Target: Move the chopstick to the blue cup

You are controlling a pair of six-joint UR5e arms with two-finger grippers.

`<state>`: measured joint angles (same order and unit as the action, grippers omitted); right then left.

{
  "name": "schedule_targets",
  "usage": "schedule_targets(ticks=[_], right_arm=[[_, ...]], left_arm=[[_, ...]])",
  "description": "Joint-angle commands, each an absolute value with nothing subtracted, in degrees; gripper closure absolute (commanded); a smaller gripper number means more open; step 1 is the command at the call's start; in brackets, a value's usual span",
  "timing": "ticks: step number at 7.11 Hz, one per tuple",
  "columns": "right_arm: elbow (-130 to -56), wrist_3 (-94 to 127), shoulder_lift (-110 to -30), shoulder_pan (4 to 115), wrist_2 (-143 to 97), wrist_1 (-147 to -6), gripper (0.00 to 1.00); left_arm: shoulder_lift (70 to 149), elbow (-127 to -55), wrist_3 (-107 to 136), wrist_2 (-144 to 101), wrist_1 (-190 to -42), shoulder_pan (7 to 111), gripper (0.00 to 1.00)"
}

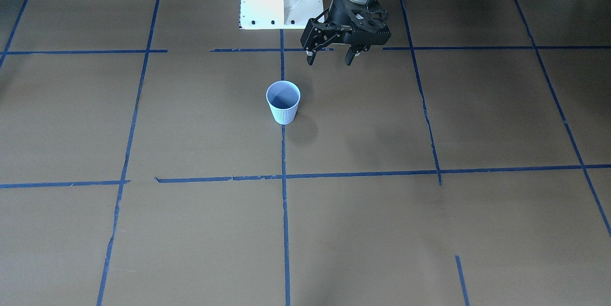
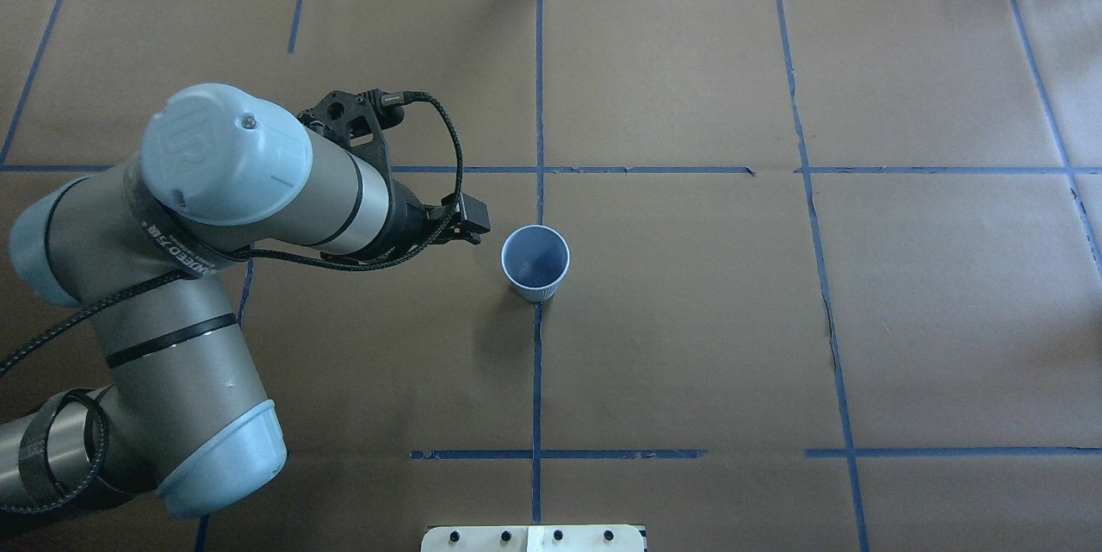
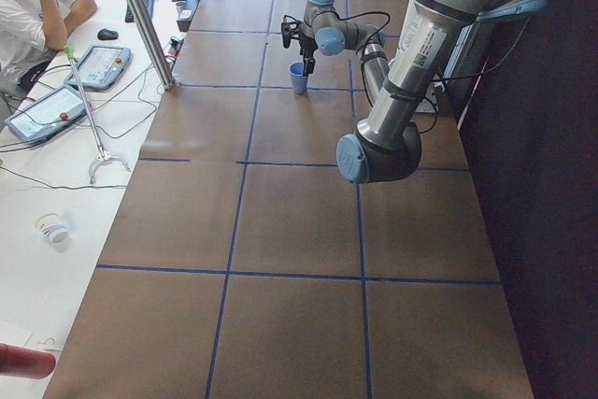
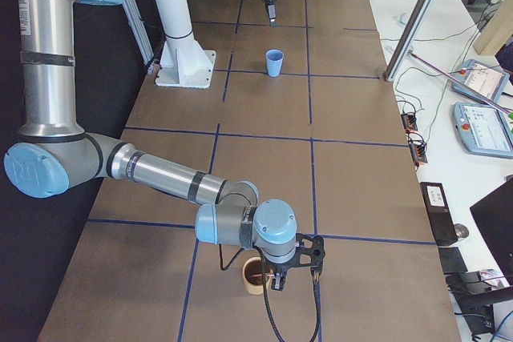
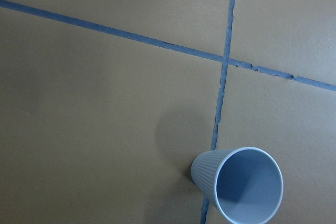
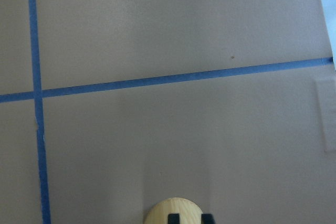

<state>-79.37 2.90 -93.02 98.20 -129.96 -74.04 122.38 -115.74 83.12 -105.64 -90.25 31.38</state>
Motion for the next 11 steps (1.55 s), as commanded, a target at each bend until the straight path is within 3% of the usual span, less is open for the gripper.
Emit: schedule_targets(ticks=[1, 7, 11], right_arm=[[-79.71, 2.90, -94.73, 98.35, -130.08, -74.00, 0.99], [-99.55, 2.64, -100.81, 108.09, -129.99, -74.00, 1.00], [-110.28, 12.86, -99.68, 106.37, -133.13, -74.18, 1.00]], left_arm=[[122.34, -116.54, 83.14, -105.64, -90.26, 31.38, 0.00], [122.34, -117.25, 82.80, -105.56, -90.26, 31.38, 0.00], [122.34, -117.25, 82.97, -105.47, -90.26, 31.38, 0.00]])
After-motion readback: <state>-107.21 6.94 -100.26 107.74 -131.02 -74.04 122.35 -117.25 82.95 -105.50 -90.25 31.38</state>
